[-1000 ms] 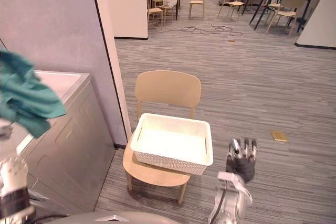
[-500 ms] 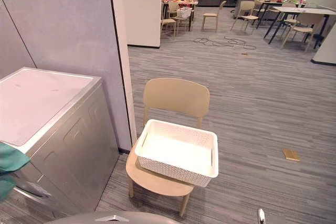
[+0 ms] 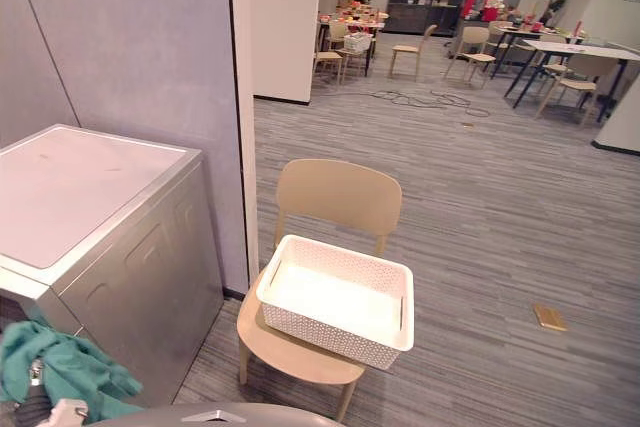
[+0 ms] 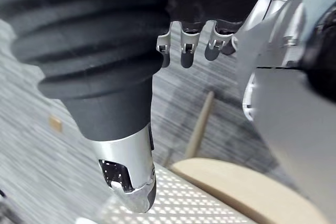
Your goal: Pick up the laundry basket with both hands and put the clothes into the washing machine.
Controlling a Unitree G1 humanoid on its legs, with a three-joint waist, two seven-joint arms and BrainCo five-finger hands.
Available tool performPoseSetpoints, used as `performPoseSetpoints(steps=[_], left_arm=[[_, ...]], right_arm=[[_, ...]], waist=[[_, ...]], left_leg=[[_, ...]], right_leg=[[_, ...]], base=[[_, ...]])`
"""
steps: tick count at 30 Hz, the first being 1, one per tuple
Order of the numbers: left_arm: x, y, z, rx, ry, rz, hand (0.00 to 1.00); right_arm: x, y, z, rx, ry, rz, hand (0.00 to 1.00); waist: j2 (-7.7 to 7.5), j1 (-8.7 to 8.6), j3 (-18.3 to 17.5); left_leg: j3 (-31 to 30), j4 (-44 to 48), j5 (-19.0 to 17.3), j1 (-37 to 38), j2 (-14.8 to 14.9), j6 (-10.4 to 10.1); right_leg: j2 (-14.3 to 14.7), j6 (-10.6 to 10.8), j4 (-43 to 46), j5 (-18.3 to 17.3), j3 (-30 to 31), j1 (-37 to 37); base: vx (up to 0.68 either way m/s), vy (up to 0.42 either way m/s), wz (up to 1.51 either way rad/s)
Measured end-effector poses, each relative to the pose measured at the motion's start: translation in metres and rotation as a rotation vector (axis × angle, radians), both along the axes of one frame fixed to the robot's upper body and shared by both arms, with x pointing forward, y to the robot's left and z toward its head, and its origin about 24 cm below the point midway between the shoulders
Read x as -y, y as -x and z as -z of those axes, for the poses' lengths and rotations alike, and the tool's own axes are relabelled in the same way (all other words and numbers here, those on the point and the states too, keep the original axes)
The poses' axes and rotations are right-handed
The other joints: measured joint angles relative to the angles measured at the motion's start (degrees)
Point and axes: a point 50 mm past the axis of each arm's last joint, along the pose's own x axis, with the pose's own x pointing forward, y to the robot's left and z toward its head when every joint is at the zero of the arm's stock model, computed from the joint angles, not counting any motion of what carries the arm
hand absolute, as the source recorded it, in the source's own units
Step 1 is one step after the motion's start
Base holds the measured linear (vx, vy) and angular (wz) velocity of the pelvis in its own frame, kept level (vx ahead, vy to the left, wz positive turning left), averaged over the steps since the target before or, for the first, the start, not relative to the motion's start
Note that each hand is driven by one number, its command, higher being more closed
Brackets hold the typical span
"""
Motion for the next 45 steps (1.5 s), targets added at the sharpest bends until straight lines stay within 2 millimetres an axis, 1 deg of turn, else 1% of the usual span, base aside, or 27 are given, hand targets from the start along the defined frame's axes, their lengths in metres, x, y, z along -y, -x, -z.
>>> performPoseSetpoints(steps=[6,7,8,10,12,14,15,16,17,18,19,21,25,26,27,29,30,31,32,33,34,35,37,38,40,42,45], left_arm=[[0.010,-0.022,-0.002,0.054,0.018,0.096,1.00],[0.011,-0.035,-0.005,0.082,0.017,0.120,1.00],[0.013,-0.045,-0.008,0.106,0.013,0.145,1.00],[0.023,-0.059,-0.013,0.146,0.019,0.205,1.00],[0.024,-0.068,-0.020,0.187,0.002,0.224,1.00],[0.030,-0.080,-0.023,0.215,0.009,0.255,1.00],[0.034,-0.084,-0.022,0.219,0.020,0.264,1.00],[0.034,-0.090,-0.022,0.230,0.022,0.252,1.00],[0.032,-0.089,-0.021,0.227,0.019,0.238,1.00],[0.034,-0.086,-0.016,0.208,0.033,0.233,1.00],[0.038,-0.086,-0.013,0.191,0.046,0.254,1.00],[0.038,-0.088,-0.013,0.194,0.049,0.267,1.00],[0.039,-0.089,-0.015,0.205,0.048,0.284,1.00],[0.043,-0.093,-0.016,0.222,0.050,0.315,1.00],[0.044,-0.094,-0.017,0.223,0.050,0.321,1.00],[0.049,-0.098,-0.017,0.229,0.058,0.347,1.00],[0.053,-0.095,-0.015,0.218,0.065,0.363,1.00],[0.059,-0.094,-0.014,0.208,0.066,0.396,1.00],[0.062,-0.093,-0.014,0.206,0.067,0.403,1.00],[0.059,-0.093,-0.015,0.204,0.054,0.407,1.00],[0.058,-0.094,-0.016,0.204,0.048,0.409,1.00],[0.061,-0.093,-0.015,0.202,0.056,0.414,1.00],[0.071,-0.096,-0.014,0.201,0.067,0.451,1.00],[0.075,-0.097,-0.013,0.200,0.075,0.465,1.00],[0.094,-0.100,-0.008,0.177,0.123,0.556,1.00],[0.100,-0.109,-0.011,0.197,0.117,0.598,1.00],[0.111,-0.122,-0.018,0.236,0.113,0.669,1.00]], right_arm=[[0.001,-0.047,0.001,0.012,0.055,-0.244,0.00],[-0.002,-0.057,0.001,0.025,0.049,-0.251,0.00],[-0.003,-0.061,0.001,0.028,0.049,-0.251,0.00],[0.002,-0.069,-0.001,0.036,0.080,-0.250,0.00],[0.003,-0.070,-0.002,0.037,0.086,-0.246,0.00],[0.008,-0.072,-0.004,0.054,0.103,-0.208,0.00],[0.012,-0.072,-0.004,0.057,0.105,-0.173,0.00],[0.010,-0.071,-0.001,0.043,0.086,-0.133,0.00],[0.006,-0.072,0.000,0.041,0.069,-0.140,0.00],[0.001,-0.073,0.001,0.037,0.055,-0.158,0.00],[0.002,-0.078,0.000,0.050,0.062,-0.165,0.00],[0.006,-0.078,-0.001,0.049,0.073,-0.165,0.00],[0.012,-0.087,-0.003,0.069,0.098,-0.188,0.00],[0.022,-0.095,-0.006,0.081,0.123,-0.197,0.00],[0.023,-0.097,-0.007,0.085,0.125,-0.195,0.00],[0.023,-0.106,-0.009,0.113,0.117,-0.166,0.00],[0.023,-0.113,-0.011,0.135,0.116,-0.158,0.00],[0.022,-0.117,-0.012,0.153,0.108,-0.142,0.00],[0.022,-0.119,-0.014,0.163,0.110,-0.136,0.00],[0.014,-0.120,-0.014,0.178,0.091,-0.123,0.00],[0.002,-0.119,-0.012,0.185,0.061,-0.124,0.00],[-0.004,-0.123,-0.013,0.210,0.048,-0.132,0.00],[-0.008,-0.125,-0.014,0.227,0.034,-0.119,0.00],[-0.009,-0.123,-0.013,0.224,0.029,-0.115,0.00],[0.004,-0.119,-0.016,0.227,0.073,-0.084,0.00],[0.005,-0.119,-0.018,0.242,0.082,-0.076,0.00],[-0.001,-0.109,-0.015,0.219,0.064,-0.069,0.00]], waist=[[0.44,0.21,4.89],[-1.91,-0.06,6.02],[-1.84,-0.11,7.45],[-1.31,0.18,8.85],[-1.03,-0.29,8.66],[-0.39,-1.00,8.17],[0.17,-1.45,7.74],[-0.61,-2.54,7.74],[-1.35,-2.70,7.31],[-1.81,-2.38,6.95],[-0.70,-2.08,7.30],[-0.37,-2.37,7.18],[1.11,-1.49,6.98],[3.15,-0.81,6.87],[3.46,-0.67,6.97],[3.76,-0.11,7.17],[4.45,0.22,7.17],[5.04,0.44,6.99],[4.85,0.57,7.38],[4.14,0.49,7.79],[2.20,0.53,7.48],[1.29,0.57,7.48],[0.30,0.06,7.21],[-0.32,-0.20,7.04],[2.00,-0.88,6.15],[2.61,-2.03,5.80],[1.32,-2.12,6.00]], left_leg=[[-4.23,8.94,-1.82,-11.35,-0.05,0.38],[0.05,12.85,-4.19,-13.46,0.73,3.70],[2.26,18.85,-5.55,-14.96,2.05,5.47],[6.84,33.60,-11.04,-16.15,8.64,4.71],[7.62,35.78,-12.42,-13.30,14.89,3.76],[7.46,30.04,-6.63,-9.86,20.73,4.81],[5.57,26.33,-5.00,-8.73,19.73,1.59],[4.40,25.87,-6.49,-9.48,16.36,0.84],[3.35,26.13,-6.54,-10.50,15.84,0.72],[1.25,27.26,-7.27,-11.77,15.03,-1.28],[-0.65,27.57,-9.48,-11.78,15.04,-5.08],[-0.79,26.92,-11.57,-11.57,14.22,-7.75],[-1.58,27.50,-13.90,-12.61,11.97,-7.99],[-1.82,27.60,-16.84,-13.76,11.30,-7.78],[-1.79,27.52,-17.41,-13.93,11.01,-7.59],[-1.54,27.67,-18.08,-14.98,8.54,-6.55],[-1.71,27.47,-17.97,-15.18,7.69,-5.38],[-1.82,25.95,-17.46,-14.06,6.95,-4.04],[-2.20,25.17,-17.15,-13.12,6.66,-3.55],[-3.78,23.74,-16.44,-11.96,6.28,-2.65],[-3.82,22.07,-15.76,-10.93,5.90,-2.07],[-3.51,20.81,-15.52,-10.10,5.89,-1.83],[-2.12,19.34,-15.08,-10.05,5.32,-1.94],[-1.60,18.53,-14.55,-9.83,4.38,-2.03],[-0.56,13.14,-11.03,-8.27,5.29,-3.64],[-0.65,10.70,-9.34,-7.63,5.53,-4.06],[-0.45,14.09,-9.60,-6.88,6.41,-3.60]], right_leg=[[-2.02,-0.89,9.66,-3.52,-5.63,-6.71],[-4.28,-1.47,9.43,-2.96,-8.27,-7.47],[-5.27,-1.41,10.05,-2.83,-9.35,-7.20],[-6.65,-1.42,10.98,-2.41,-12.71,-6.45],[-8.15,-1.24,12.23,-2.25,-14.63,-5.76],[-11.02,0.27,13.66,-1.37,-16.68,-5.41],[-12.52,1.35,14.21,-0.68,-16.92,-5.80],[-13.25,1.53,13.54,-0.65,-15.64,-6.82],[-11.98,2.17,12.26,-0.94,-14.65,-7.26],[-10.17,0.66,8.61,0.85,-14.96,-6.28],[-9.11,2.08,5.87,4.67,-15.15,-4.70],[-9.40,3.08,3.40,6.48,-15.73,-3.54],[-9.99,2.77,-2.75,15.56,-16.75,-1.71],[-10.79,2.02,-2.07,17.86,-16.81,-2.92],[-11.17,1.80,-1.76,18.05,-16.88,-3.24],[-13.87,-1.69,0.24,20.43,-17.25,-5.51],[-14.04,-6.93,0.18,24.11,-16.56,-5.90],[-14.03,-10.10,1.64,26.17,-14.35,-6.33],[-13.69,-8.69,5.03,22.97,-12.08,-6.85],[-10.37,-6.04,13.61,12.49,-6.42,-8.88],[-5.57,-6.03,20.52,3.06,-3.03,-11.02],[-0.79,-4.79,23.80,-2.98,-1.10,-13.21],[5.94,-4.01,18.42,-6.65,-0.66,-14.58],[6.80,-6.99,14.66,-7.65,-0.85,-13.91],[8.79,-7.17,10.07,-4.95,-0.60,-12.81],[9.31,-7.23,9.26,-4.36,-1.07,-12.35],[10.29,-7.34,8.06,-4.20,-0.41,-8.50]], base=[[-0.07,-0.036,0.57],[-0.04,0.006,0.98],[-0.03,0.033,0.96],[-0.03,0.047,0.72],[0.04,0.181,0.67],[0.09,0.396,0.85],[0.08,0.477,0.76],[0.04,0.340,0.55],[0.00,0.151,0.35],[0.06,0.163,0.15],[0.07,0.214,0.13],[0.05,0.307,0.23],[-0.02,0.280,0.14],[-0.06,0.281,0.20],[-0.08,0.345,0.25],[-0.08,0.241,0.12],[-0.09,0.265,0.17],[-0.05,0.261,0.26],[0.00,0.198,0.37],[0.01,0.082,0.42],[-0.01,0.031,0.30],[-0.05,-0.033,0.05],[-0.06,-0.062,-0.07],[0.02,-0.062,0.01],[0.10,-0.041,-0.11],[0.14,-0.055,0.10],[0.13,-0.034,0.37]])
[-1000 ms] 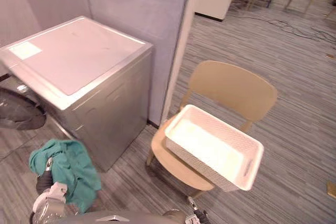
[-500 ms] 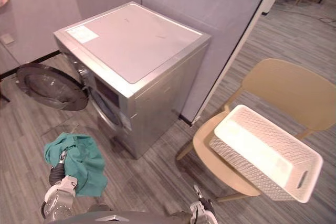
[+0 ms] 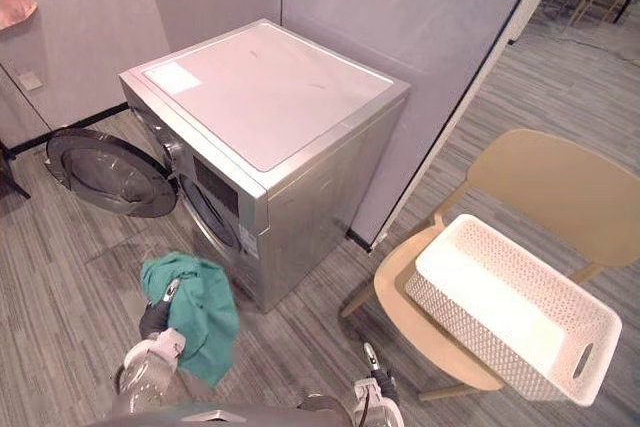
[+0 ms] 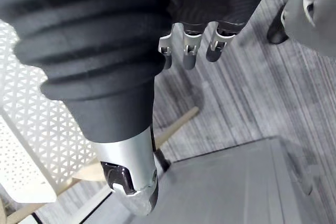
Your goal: Pick up the laundry basket with both hands and put the clothes into the washing machine.
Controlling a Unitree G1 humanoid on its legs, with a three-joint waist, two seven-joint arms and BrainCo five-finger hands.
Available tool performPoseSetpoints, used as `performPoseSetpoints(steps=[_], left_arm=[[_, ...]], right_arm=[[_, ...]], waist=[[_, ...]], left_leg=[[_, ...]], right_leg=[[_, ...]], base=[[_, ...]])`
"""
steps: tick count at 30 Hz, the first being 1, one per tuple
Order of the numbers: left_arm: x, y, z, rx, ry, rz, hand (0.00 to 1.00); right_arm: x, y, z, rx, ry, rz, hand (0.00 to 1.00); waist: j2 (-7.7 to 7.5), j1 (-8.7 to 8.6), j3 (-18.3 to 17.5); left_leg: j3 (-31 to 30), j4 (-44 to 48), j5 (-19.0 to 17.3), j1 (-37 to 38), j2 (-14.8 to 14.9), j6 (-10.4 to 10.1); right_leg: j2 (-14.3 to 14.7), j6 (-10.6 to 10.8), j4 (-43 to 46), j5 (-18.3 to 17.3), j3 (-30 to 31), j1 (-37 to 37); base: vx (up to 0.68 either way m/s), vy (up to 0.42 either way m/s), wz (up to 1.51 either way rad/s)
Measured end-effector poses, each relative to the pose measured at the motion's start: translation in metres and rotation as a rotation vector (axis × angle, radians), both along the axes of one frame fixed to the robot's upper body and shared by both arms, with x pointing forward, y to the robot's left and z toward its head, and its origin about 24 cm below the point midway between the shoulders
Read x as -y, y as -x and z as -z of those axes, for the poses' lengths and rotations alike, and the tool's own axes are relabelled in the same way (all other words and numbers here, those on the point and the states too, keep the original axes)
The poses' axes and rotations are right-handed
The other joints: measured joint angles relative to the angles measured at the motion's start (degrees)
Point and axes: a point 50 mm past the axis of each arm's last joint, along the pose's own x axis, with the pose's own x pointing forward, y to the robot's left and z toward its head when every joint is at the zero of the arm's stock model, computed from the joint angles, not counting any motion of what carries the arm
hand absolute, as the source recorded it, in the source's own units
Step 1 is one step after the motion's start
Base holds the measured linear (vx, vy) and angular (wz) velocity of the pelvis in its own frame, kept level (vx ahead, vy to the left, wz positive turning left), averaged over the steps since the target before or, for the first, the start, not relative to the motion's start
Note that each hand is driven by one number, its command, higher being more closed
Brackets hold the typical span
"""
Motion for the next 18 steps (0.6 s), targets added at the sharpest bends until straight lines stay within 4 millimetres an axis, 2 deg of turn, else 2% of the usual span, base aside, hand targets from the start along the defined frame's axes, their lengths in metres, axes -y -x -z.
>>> performPoseSetpoints(steps=[1,2,3,4,5,6,7,8,10,11,13,14,16,17,18], left_arm=[[0.003,-0.003,-0.002,0.014,0.001,0.019,1.00],[0.006,-0.004,-0.005,0.031,0.005,0.037,1.00],[0.006,-0.004,-0.006,0.037,0.005,0.037,1.00],[0.005,-0.003,-0.008,0.045,0.005,0.034,1.00],[0.002,0.003,-0.008,0.041,0.004,0.015,1.00],[0.000,0.006,-0.006,0.033,0.004,0.003,1.00],[-0.002,0.012,-0.004,0.016,0.003,-0.006,1.00],[-0.003,0.015,-0.002,0.006,0.002,-0.013,1.00],[-0.008,0.024,0.002,-0.025,-0.003,-0.040,1.00],[-0.009,0.025,0.003,-0.032,-0.004,-0.046,1.00],[-0.011,0.028,0.006,-0.045,0.020,-0.067,1.00],[-0.011,0.028,0.006,-0.047,0.031,-0.075,1.00],[-0.010,0.031,0.012,-0.078,0.054,-0.083,1.00],[-0.009,0.032,0.015,-0.091,0.058,-0.081,1.00],[-0.003,0.037,0.021,-0.124,0.069,-0.062,1.00]], right_arm=[[-0.002,-0.002,-0.001,0.005,0.000,-0.018,0.00],[-0.002,-0.004,-0.003,0.022,0.006,-0.030,0.00],[-0.002,-0.007,-0.004,0.034,0.010,-0.036,0.00],[-0.001,-0.011,-0.007,0.053,0.016,-0.038,0.00],[-0.001,-0.014,-0.009,0.065,0.023,-0.053,0.00],[-0.001,-0.014,-0.009,0.066,0.025,-0.062,0.00],[-0.001,-0.017,-0.011,0.078,0.030,-0.069,0.00],[-0.001,-0.017,-0.012,0.085,0.033,-0.072,0.00],[-0.003,-0.018,-0.011,0.081,0.026,-0.081,0.00],[-0.004,-0.016,-0.010,0.074,0.023,-0.081,0.00],[-0.004,-0.008,-0.004,0.025,0.011,-0.084,0.00],[-0.004,-0.006,-0.002,0.014,0.012,-0.085,0.00],[0.003,0.007,0.005,-0.057,0.022,-0.096,0.00],[0.006,0.010,0.006,-0.075,0.026,-0.098,0.00],[0.014,0.018,0.007,-0.109,0.044,-0.102,0.00]], waist=[[-0.26,-0.04,-0.08],[-0.05,0.22,0.64],[0.28,0.51,0.86],[1.51,1.14,1.59],[2.11,1.57,2.34],[1.75,1.77,2.52],[2.10,2.28,2.39],[2.39,2.62,2.40],[1.49,2.92,2.27],[0.87,2.92,2.21],[-1.16,1.99,1.68],[-1.26,1.68,1.73],[-1.02,1.34,1.40],[-0.74,1.33,0.98],[1.14,1.52,-0.27]], left_leg=[[0.02,4.94,-1.03,-1.63,0.29,0.67],[-0.13,18.30,-2.26,-6.66,1.58,1.17],[-0.35,24.23,-2.01,-9.19,2.40,1.28],[-1.32,31.92,-0.78,-12.34,3.54,1.94],[-2.70,40.15,3.27,-15.44,4.66,1.31],[-2.82,42.88,5.21,-16.53,4.78,1.65],[-2.34,45.78,6.19,-17.79,5.32,2.37],[-1.79,46.90,4.68,-18.45,6.09,3.02],[-1.35,41.64,-0.04,-19.98,7.82,4.79],[-1.81,38.49,-0.34,-20.03,7.93,4.93],[-7.69,22.99,-0.54,-20.29,7.70,4.16],[-10.01,19.97,-0.28,-20.28,7.67,3.74],[-18.83,9.65,0.72,-20.19,7.02,1.95],[-19.71,7.45,1.27,-19.87,6.50,1.30],[-20.53,4.44,3.99,-18.58,5.76,1.33]], right_leg=[[0.14,0.00,-0.45,0.00,0.71,1.05],[0.60,-0.11,-2.49,-0.17,1.09,3.86],[0.96,-0.31,-3.09,-0.39,1.15,4.78],[1.53,-0.75,-3.58,-1.25,1.45,5.92],[1.62,-1.17,-2.53,-3.34,2.81,6.87],[1.21,-1.17,-2.39,-3.70,3.61,7.48],[0.90,-1.04,-2.34,-3.93,4.70,7.85],[0.82,-0.88,-2.23,-4.08,5.83,7.83],[-1.18,-0.10,-1.84,-4.57,9.55,6.39],[-2.01,0.41,-1.49,-4.87,10.62,5.82],[-5.60,3.02,0.68,-6.45,14.54,3.39],[-6.23,3.82,0.94,-6.90,15.30,3.19],[-9.99,8.07,0.78,-8.65,17.76,4.35],[-10.95,9.21,0.12,-8.88,18.26,5.25],[-12.07,10.61,-1.71,-8.70,20.01,6.78]], base=[[0.13,-0.010,0.41],[0.08,-0.005,0.22],[0.04,0.005,0.02],[-0.02,0.061,-0.23],[0.00,0.078,-0.28],[0.01,0.084,-0.37],[0.04,0.053,-0.42],[0.09,0.130,-0.71],[0.12,0.160,-0.87],[0.21,0.228,-0.78],[0.31,0.360,-0.64],[0.33,0.427,-0.54],[0.40,0.544,-0.48],[0.47,0.671,-0.50],[0.47,0.744,-0.50]])
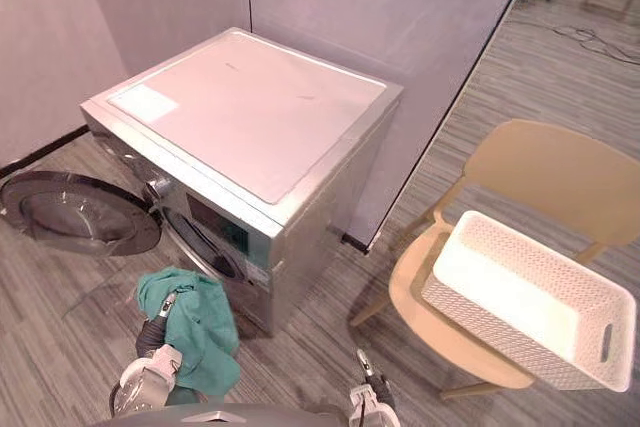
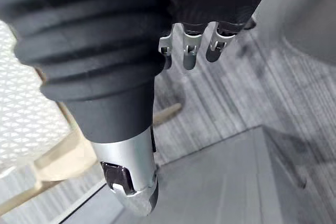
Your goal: Pick up the laundry basket with both hands and put the clothes into the washing machine.
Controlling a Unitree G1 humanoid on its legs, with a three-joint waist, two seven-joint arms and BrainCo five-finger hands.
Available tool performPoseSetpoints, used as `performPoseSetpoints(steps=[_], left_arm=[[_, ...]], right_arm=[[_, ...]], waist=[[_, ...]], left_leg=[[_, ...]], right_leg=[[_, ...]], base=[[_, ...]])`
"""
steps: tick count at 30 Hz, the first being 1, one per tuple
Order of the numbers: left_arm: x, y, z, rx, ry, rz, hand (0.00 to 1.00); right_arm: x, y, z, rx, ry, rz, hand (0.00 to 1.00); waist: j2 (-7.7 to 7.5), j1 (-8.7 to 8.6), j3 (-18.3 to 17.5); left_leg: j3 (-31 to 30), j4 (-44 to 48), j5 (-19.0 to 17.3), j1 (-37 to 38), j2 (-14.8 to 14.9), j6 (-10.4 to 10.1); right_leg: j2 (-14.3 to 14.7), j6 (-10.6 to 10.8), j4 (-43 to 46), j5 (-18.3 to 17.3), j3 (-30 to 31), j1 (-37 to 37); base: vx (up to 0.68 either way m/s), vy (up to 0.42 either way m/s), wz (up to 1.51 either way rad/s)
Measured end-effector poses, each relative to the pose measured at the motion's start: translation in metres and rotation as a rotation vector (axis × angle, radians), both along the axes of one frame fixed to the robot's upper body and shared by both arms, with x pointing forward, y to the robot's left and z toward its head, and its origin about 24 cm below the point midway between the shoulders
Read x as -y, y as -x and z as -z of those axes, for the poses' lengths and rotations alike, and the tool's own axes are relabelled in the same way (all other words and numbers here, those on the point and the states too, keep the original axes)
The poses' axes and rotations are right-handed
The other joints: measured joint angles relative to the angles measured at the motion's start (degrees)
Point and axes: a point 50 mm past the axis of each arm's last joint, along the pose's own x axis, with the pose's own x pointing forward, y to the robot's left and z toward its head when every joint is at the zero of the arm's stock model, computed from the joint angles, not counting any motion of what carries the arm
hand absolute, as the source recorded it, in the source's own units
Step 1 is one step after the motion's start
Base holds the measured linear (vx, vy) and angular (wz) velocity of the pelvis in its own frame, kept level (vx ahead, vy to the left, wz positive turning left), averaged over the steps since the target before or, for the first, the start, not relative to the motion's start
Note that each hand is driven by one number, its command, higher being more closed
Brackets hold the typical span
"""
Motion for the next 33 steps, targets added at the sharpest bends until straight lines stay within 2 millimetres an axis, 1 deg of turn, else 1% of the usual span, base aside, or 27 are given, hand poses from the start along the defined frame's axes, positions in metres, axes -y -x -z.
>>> performPoseSetpoints(steps=[1,2,3,4,5,7,8,9,10,11,12,13,14,15,16,17,18,19,21,22,24,25,27,29,30,32,33], left_arm=[[-0.010,0.002,0.005,-0.031,-0.027,0.005,1.00],[-0.016,0.002,0.006,-0.040,-0.042,0.000,1.00],[-0.020,-0.001,0.005,-0.035,-0.056,0.003,1.00],[-0.019,-0.006,0.003,-0.020,-0.062,0.022,1.00],[-0.018,-0.009,0.001,-0.012,-0.067,0.042,1.00],[-0.016,-0.021,-0.004,0.018,-0.124,0.130,1.00],[-0.015,-0.025,-0.006,0.035,-0.149,0.174,1.00],[-0.016,-0.027,-0.007,0.039,-0.155,0.179,1.00],[-0.020,-0.032,-0.010,0.051,-0.184,0.192,1.00],[-0.023,-0.034,-0.011,0.054,-0.199,0.191,1.00],[-0.024,-0.034,-0.011,0.053,-0.206,0.193,1.00],[-0.023,-0.032,-0.010,0.046,-0.205,0.190,1.00],[-0.022,-0.032,-0.010,0.045,-0.202,0.187,1.00],[-0.020,-0.029,-0.008,0.039,-0.187,0.175,1.00],[-0.011,-0.027,-0.006,0.030,-0.157,0.166,1.00],[-0.007,-0.025,-0.004,0.022,-0.144,0.167,1.00],[-0.004,-0.025,-0.001,0.007,-0.134,0.174,1.00],[0.002,-0.027,0.001,0.000,-0.123,0.194,1.00],[0.008,-0.029,0.002,-0.004,-0.106,0.206,1.00],[0.011,-0.026,0.003,-0.014,-0.096,0.209,1.00],[0.013,-0.025,0.004,-0.021,-0.091,0.218,1.00],[0.016,-0.025,0.004,-0.019,-0.089,0.228,1.00],[0.019,-0.025,0.003,-0.012,-0.083,0.243,1.00],[0.023,-0.029,0.001,0.005,-0.081,0.261,1.00],[0.023,-0.030,-0.005,0.032,-0.084,0.264,1.00],[0.024,-0.031,-0.014,0.081,-0.091,0.269,1.00],[0.023,-0.029,-0.019,0.108,-0.087,0.256,1.00]], right_arm=[[-0.009,0.006,0.006,-0.050,-0.037,-0.002,0.00],[-0.017,0.004,0.008,-0.051,-0.067,0.004,0.00],[-0.020,0.004,0.009,-0.057,-0.085,0.027,0.00],[-0.020,0.001,0.008,-0.047,-0.084,0.033,0.00],[-0.019,0.001,0.008,-0.045,-0.083,0.039,0.00],[-0.017,-0.007,0.005,-0.011,-0.076,0.045,0.00],[-0.014,-0.013,0.002,0.018,-0.068,0.047,0.00],[-0.013,-0.015,0.001,0.026,-0.064,0.044,0.00],[-0.012,-0.023,-0.001,0.049,-0.060,0.036,0.00],[-0.013,-0.026,-0.002,0.057,-0.060,0.024,0.00],[-0.014,-0.027,-0.003,0.062,-0.059,0.016,0.00],[-0.016,-0.030,-0.004,0.071,-0.060,-0.003,0.00],[-0.018,-0.032,-0.004,0.076,-0.062,-0.018,0.00],[-0.021,-0.033,-0.005,0.090,-0.068,-0.035,0.00],[-0.024,-0.036,-0.007,0.118,-0.065,-0.072,0.00],[-0.024,-0.037,-0.008,0.128,-0.063,-0.089,0.00],[-0.025,-0.040,-0.010,0.147,-0.060,-0.109,0.00],[-0.024,-0.040,-0.011,0.150,-0.058,-0.107,0.00],[-0.022,-0.040,-0.011,0.149,-0.052,-0.106,0.00],[-0.018,-0.036,-0.010,0.133,-0.042,-0.104,0.00],[-0.013,-0.031,-0.009,0.120,-0.031,-0.104,0.00],[-0.011,-0.029,-0.009,0.115,-0.025,-0.104,0.00],[-0.010,-0.029,-0.009,0.115,-0.020,-0.104,0.00],[-0.015,-0.024,-0.008,0.107,-0.029,-0.117,0.00],[-0.016,-0.024,-0.008,0.113,-0.030,-0.127,0.00],[-0.016,-0.026,-0.011,0.133,-0.025,-0.140,0.00],[-0.015,-0.028,-0.012,0.137,-0.019,-0.148,0.00]], waist=[[-2.70,-0.09,-1.17],[-3.36,-0.40,-1.53],[-4.25,-0.81,-2.62],[-4.02,-0.87,-3.29],[-3.90,-0.91,-3.76],[-3.18,-0.87,-4.56],[-1.74,-1.36,-4.96],[-1.43,-1.51,-4.96],[-0.70,-1.72,-4.57],[-0.61,-1.43,-4.52],[-0.50,-1.37,-4.45],[-0.12,-1.58,-4.22],[-0.15,-1.59,-4.15],[-0.09,-1.30,-4.09],[0.63,-1.25,-3.79],[0.93,-1.41,-4.00],[0.27,-1.85,-4.34],[0.06,-2.14,-4.34],[-0.04,-2.54,-3.00],[-0.28,-2.48,-2.58],[-0.23,-2.27,-2.33],[-0.75,-2.01,-2.04],[-0.44,-1.96,-2.08],[-0.96,-1.41,0.36],[-1.32,-1.00,2.19],[-1.23,-0.05,3.59],[-0.90,0.45,4.01]], left_leg=[[1.71,5.21,-1.06,-1.22,-3.77,-8.39],[2.52,5.88,-2.08,-1.39,-5.04,-8.59],[3.47,8.42,-3.81,-2.50,-6.06,-8.02],[4.47,10.37,-5.67,-3.31,-6.53,-6.42],[5.09,11.22,-6.44,-3.93,-6.97,-5.49],[9.08,12.83,-8.51,-4.89,-8.46,-2.21],[12.44,12.99,-9.11,-4.70,-8.68,0.18],[13.23,12.92,-9.29,-4.66,-8.57,0.57],[15.93,12.42,-9.36,-3.49,-8.51,2.12],[18.94,10.56,-9.10,-0.90,-8.55,3.15],[20.48,9.37,-8.89,0.65,-8.58,3.73],[22.64,6.90,-8.53,3.87,-8.70,4.36],[24.03,5.72,-8.36,5.54,-8.76,4.63],[26.28,3.96,-8.15,8.11,-9.00,4.94],[28.84,2.36,-8.07,10.40,-9.09,5.02],[29.34,1.59,-7.71,10.89,-9.38,4.97],[30.09,-1.32,-6.20,12.15,-10.44,4.60],[30.30,-5.34,-3.42,12.98,-11.72,4.26],[29.73,-11.46,1.07,14.94,-12.21,3.71],[29.02,-14.32,3.02,16.30,-11.98,3.49],[28.27,-16.02,4.04,18.08,-11.29,2.90],[27.90,-16.46,4.46,18.49,-11.02,2.92],[27.12,-16.53,4.70,18.54,-11.06,2.91],[25.70,-10.74,2.66,17.60,-10.83,2.87],[24.84,-3.00,0.23,14.96,-10.04,2.12],[22.26,9.16,-1.30,9.45,-9.72,0.00],[20.10,12.33,-1.58,7.77,-10.17,-0.58]], right_leg=[[-4.14,0.84,-0.46,1.55,2.98,0.34],[-5.42,0.56,-0.62,4.05,4.30,-0.45],[-5.93,0.74,-1.04,10.99,6.80,-1.46],[-6.07,0.64,-1.88,18.39,8.25,-2.53],[-6.38,0.51,-2.07,21.75,8.80,-3.47],[-7.96,-2.15,-2.33,33.79,11.37,-8.12],[-9.18,-6.03,-3.69,42.18,10.45,-10.77],[-9.31,-6.14,-3.09,41.73,9.90,-11.46],[-9.04,-8.47,2.05,34.78,6.45,-14.69],[-7.85,-9.88,6.02,27.77,2.14,-16.91],[-6.81,-9.78,7.47,24.47,-0.58,-17.26],[-3.35,-8.98,9.70,18.82,-4.75,-16.73],[-1.37,-8.61,10.96,16.28,-6.33,-16.48],[1.85,-8.04,12.30,11.96,-8.95,-16.12],[4.77,-7.27,10.80,8.94,-10.15,-14.93],[5.11,-7.40,8.30,8.70,-10.53,-13.86],[5.12,-7.23,2.66,8.62,-10.03,-11.41],[5.12,-7.23,-2.04,8.62,-9.41,-10.47],[5.52,-5.52,-4.33,9.96,-9.60,-10.23],[6.32,-5.78,-4.61,10.33,-9.73,-9.91],[7.21,-6.25,-5.38,10.87,-10.72,-8.28],[7.51,-6.30,-6.46,11.50,-11.24,-7.31],[7.50,-6.21,-7.61,12.22,-12.07,-6.36],[6.91,-5.97,-7.74,12.46,-13.24,-3.50],[6.25,-5.88,-7.08,11.97,-14.32,-2.46],[5.54,-5.98,-4.98,10.48,-14.37,-2.38],[4.56,-6.22,-2.99,9.42,-13.96,-2.97]], base=[[0.46,0.756,-0.47],[0.45,0.827,-0.33],[0.42,0.743,-0.25],[0.33,0.599,-0.27],[0.24,0.440,-0.38],[0.26,0.557,-0.71],[0.21,0.487,-0.82],[0.19,0.427,-0.90],[0.12,0.273,-0.94],[0.14,0.328,-1.06],[0.11,0.262,-1.07],[0.06,0.158,-0.76],[0.04,0.148,-0.94],[0.00,0.082,-1.08],[-0.01,0.054,-1.03],[-0.03,0.023,-0.80],[-0.05,0.002,-0.36],[-0.07,-0.014,-0.23],[-0.11,-0.082,0.03],[-0.12,-0.108,0.10],[-0.09,-0.094,0.08],[-0.07,-0.062,0.10],[-0.06,-0.009,0.23],[-0.07,0.021,0.39],[-0.07,0.016,0.29],[-0.17,0.067,0.24],[-0.19,0.137,0.09]])
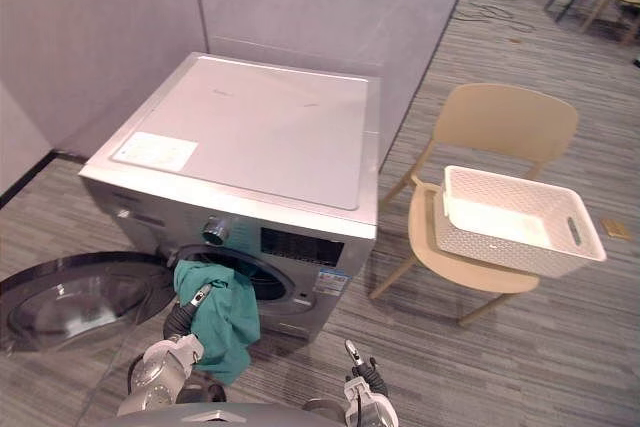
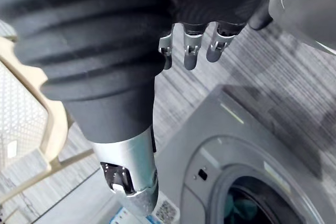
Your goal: Pick up the laundry basket with both hands and put the clothes into the washing machine.
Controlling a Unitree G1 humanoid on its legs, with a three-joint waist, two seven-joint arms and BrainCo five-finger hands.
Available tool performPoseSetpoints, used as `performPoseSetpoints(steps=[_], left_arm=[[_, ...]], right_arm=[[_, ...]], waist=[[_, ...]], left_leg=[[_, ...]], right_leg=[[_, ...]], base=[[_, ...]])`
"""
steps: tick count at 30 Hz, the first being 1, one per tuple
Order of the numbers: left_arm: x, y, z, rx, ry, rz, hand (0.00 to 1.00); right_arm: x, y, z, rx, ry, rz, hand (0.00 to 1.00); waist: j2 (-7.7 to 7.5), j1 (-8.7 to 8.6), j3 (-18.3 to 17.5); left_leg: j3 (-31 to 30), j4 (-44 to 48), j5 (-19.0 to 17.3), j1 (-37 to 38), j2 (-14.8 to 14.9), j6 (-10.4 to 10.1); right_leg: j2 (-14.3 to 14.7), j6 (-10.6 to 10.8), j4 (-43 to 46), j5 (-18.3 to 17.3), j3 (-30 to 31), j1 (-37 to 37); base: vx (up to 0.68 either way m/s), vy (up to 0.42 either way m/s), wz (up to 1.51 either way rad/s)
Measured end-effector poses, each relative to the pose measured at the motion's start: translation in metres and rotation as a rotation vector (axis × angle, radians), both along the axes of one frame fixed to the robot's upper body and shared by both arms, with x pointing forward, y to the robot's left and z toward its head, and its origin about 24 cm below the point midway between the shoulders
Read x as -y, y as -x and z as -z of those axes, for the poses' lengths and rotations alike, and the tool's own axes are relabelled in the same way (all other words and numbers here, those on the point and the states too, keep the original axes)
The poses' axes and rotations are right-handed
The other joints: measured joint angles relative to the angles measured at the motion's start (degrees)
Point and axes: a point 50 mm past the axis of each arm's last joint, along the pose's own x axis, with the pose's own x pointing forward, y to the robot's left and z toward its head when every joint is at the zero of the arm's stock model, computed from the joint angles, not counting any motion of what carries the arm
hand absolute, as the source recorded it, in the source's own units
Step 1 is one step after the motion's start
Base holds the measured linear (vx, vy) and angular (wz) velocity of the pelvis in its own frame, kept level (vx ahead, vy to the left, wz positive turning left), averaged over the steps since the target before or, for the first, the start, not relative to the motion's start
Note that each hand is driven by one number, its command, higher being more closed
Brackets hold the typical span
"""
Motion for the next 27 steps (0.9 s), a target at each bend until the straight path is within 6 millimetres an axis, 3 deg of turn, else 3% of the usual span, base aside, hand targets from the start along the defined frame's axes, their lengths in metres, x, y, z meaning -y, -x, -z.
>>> performPoseSetpoints(steps=[1,2,3,5,6,7,10,11,14,19,22,23,27], left_arm=[[-0.002,0.002,-0.001,0.007,-0.003,-0.005,1.00],[-0.003,0.004,-0.005,0.023,0.003,-0.020,1.00],[-0.005,0.007,-0.007,0.028,0.004,-0.028,1.00],[-0.006,0.009,-0.008,0.033,0.006,-0.032,1.00],[-0.003,0.009,-0.009,0.039,0.013,-0.027,1.00],[0.003,0.006,-0.011,0.045,0.019,-0.001,1.00],[-0.003,0.002,-0.015,0.071,-0.011,0.023,1.00],[-0.001,0.000,-0.017,0.082,-0.014,0.039,1.00],[0.011,-0.018,-0.036,0.188,-0.010,0.129,1.00],[0.040,-0.055,-0.068,0.346,0.004,0.251,1.00],[0.060,-0.080,-0.095,0.459,0.003,0.324,1.00],[0.072,-0.099,-0.114,0.521,-0.002,0.343,1.00],[0.084,-0.131,-0.146,0.601,-0.064,0.328,1.00]], right_arm=[[0.001,0.001,0.000,-0.002,0.002,-0.001,0.00],[0.002,-0.003,-0.003,0.016,0.011,-0.005,0.00],[0.001,-0.006,-0.005,0.031,0.014,-0.022,0.00],[-0.008,-0.017,-0.011,0.079,0.012,-0.080,0.00],[-0.014,-0.024,-0.016,0.115,0.011,-0.121,0.00],[-0.018,-0.032,-0.020,0.145,0.012,-0.153,0.00],[-0.047,-0.050,-0.028,0.217,-0.057,-0.235,0.00],[-0.048,-0.055,-0.031,0.236,-0.059,-0.239,0.00],[-0.055,-0.083,-0.048,0.338,-0.048,-0.286,0.00],[-0.066,-0.110,-0.078,0.496,-0.047,-0.320,0.00],[-0.065,-0.124,-0.096,0.588,-0.042,-0.302,0.00],[-0.064,-0.133,-0.111,0.658,-0.028,-0.292,0.00],[-0.070,-0.148,-0.141,0.775,-0.019,-0.291,0.00]], waist=[[-0.65,0.26,0.20],[0.19,0.50,0.33],[0.49,0.89,0.22],[0.47,0.98,0.12],[1.26,1.08,-0.39],[2.39,0.95,-1.11],[0.20,-0.56,0.91],[0.43,-0.71,1.09],[1.46,-0.36,4.23],[1.64,-0.18,9.83],[1.36,-0.20,12.08],[1.18,-0.42,14.05],[0.29,-0.53,17.22]], left_leg=[[-0.88,0.54,-0.60,-0.21,-0.39,0.32],[-0.82,6.20,-3.99,-1.53,0.92,2.84],[-0.78,8.40,-6.01,-1.56,2.64,2.81],[-1.26,5.36,-8.00,-0.38,5.57,2.95],[-2.82,-0.34,-8.02,0.84,6.19,2.99],[-4.46,-5.64,-8.13,1.33,5.61,-2.37],[-0.66,-8.05,-6.34,-1.01,0.62,0.51],[-0.21,-7.20,-6.49,-2.57,0.18,0.99],[3.27,-3.77,-7.50,-8.76,0.12,2.88],[5.40,4.19,-8.68,-15.79,2.03,3.47],[4.77,8.52,-9.76,-20.98,3.73,2.96],[3.63,11.80,-11.28,-24.61,4.50,2.66],[1.45,19.46,-13.79,-33.18,6.49,1.81]], right_leg=[[-1.04,0.13,0.97,-0.35,0.15,-0.56],[-1.60,0.41,2.03,-0.52,0.64,-1.37],[-1.77,0.61,2.66,-0.64,1.93,-2.34],[-2.80,1.03,3.09,-0.87,4.09,-4.60],[-3.20,2.48,3.38,-1.15,5.39,-6.99],[-3.82,5.14,3.49,-0.16,7.04,-9.51],[-5.66,6.35,1.87,2.59,11.37,-12.58],[-6.28,7.07,1.25,4.24,11.76,-13.55],[-6.56,6.87,-0.31,9.23,13.24,-19.76],[-5.29,7.27,2.96,10.11,15.35,-26.63],[-3.97,7.29,8.88,8.53,15.33,-32.71],[-3.33,7.71,13.55,6.26,15.30,-36.76],[-1.99,8.88,23.42,1.28,15.42,-45.80]], base=[[-0.12,0.208,-0.05],[-0.08,0.204,-0.22],[-0.09,0.276,-0.40],[-0.06,0.309,-0.45],[-0.04,0.421,-0.39],[-0.03,0.428,-0.35],[0.07,0.219,-0.14],[0.07,0.198,-0.22],[0.01,0.227,-0.44],[-0.02,0.095,-0.28],[-0.15,-0.039,-0.07],[-0.20,-0.071,0.02],[-0.23,-0.108,0.02]])
